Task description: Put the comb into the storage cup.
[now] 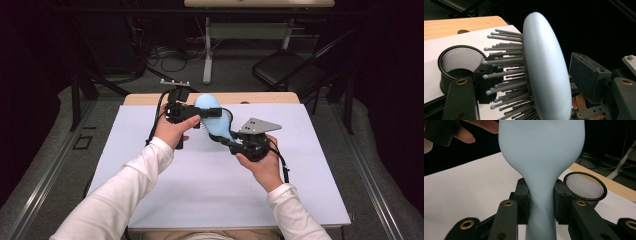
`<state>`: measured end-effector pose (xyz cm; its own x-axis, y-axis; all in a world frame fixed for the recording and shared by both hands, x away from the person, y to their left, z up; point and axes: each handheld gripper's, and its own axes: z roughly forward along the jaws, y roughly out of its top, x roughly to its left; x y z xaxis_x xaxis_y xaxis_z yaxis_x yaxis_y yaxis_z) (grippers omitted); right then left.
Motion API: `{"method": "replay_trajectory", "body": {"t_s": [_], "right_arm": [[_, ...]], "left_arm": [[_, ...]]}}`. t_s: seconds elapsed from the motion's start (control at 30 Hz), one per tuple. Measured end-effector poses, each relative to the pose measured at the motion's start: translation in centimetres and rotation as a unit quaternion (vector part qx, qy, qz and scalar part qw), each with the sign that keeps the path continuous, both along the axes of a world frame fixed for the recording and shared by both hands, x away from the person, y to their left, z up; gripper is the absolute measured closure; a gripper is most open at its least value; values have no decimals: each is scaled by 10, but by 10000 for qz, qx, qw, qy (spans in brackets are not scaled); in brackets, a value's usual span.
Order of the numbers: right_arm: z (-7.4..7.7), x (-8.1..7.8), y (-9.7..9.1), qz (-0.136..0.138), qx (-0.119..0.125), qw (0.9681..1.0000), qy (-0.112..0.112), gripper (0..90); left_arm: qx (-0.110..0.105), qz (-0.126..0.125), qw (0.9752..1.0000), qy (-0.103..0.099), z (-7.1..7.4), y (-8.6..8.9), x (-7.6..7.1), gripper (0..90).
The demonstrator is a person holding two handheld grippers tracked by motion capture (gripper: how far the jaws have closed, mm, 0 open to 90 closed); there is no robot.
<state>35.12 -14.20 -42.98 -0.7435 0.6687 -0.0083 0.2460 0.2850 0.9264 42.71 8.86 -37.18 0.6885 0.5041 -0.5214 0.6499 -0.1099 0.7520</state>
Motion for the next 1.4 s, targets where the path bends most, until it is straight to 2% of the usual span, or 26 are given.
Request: {"method": "replay_trajectory", "body": {"t_s": [0.13, 0.4, 0.7, 0.9, 1.03, 1.4], "right_arm": [[0, 0, 0, 8, -1, 10000, -12, 697], [0, -1, 0, 7, -4, 10000, -26, 697], [0, -1, 1, 28, -14, 10000, -28, 697], [-1, -1, 1, 36, -12, 10000, -37, 697], [-1, -1, 2, 59, -33, 10000, -38, 697], [-3, -1, 3, 70, -44, 10000, -42, 697]], "left_arm": [[15, -16, 10000, -47, 0, -2, -2, 280], [-31, -38, 10000, 32, 1, -1, -2, 303], [-63, -28, 9999, 145, 1, 2, -1, 331], [-194, -55, 9994, 282, 1, 4, 0, 346], [-205, -6, 9992, 356, 1, 6, 0, 366], [-250, 8, 9988, 422, 1, 8, 0, 405]]}}
